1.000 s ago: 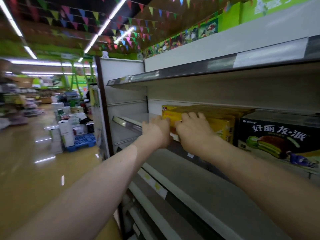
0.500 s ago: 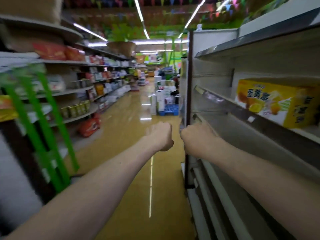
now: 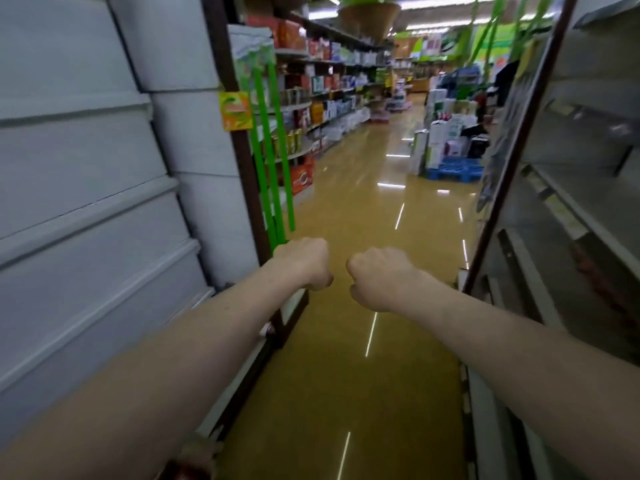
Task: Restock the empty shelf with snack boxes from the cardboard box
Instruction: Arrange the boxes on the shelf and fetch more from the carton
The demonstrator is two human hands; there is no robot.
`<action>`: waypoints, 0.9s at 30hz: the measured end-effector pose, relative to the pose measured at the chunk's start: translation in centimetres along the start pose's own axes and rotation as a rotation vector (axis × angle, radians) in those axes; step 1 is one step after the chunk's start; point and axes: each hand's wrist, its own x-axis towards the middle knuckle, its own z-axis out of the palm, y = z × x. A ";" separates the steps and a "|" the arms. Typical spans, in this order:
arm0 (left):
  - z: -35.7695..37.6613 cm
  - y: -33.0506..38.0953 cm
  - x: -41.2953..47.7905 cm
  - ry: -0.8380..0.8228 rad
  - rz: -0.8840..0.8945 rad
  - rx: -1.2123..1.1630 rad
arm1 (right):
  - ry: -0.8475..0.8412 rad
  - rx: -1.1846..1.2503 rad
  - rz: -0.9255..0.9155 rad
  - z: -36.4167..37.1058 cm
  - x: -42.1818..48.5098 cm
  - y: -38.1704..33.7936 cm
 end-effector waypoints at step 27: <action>12.5 -19.8 -44.5 -0.262 -0.646 -0.418 | -0.210 0.284 -0.583 3.8 -19.7 -33.1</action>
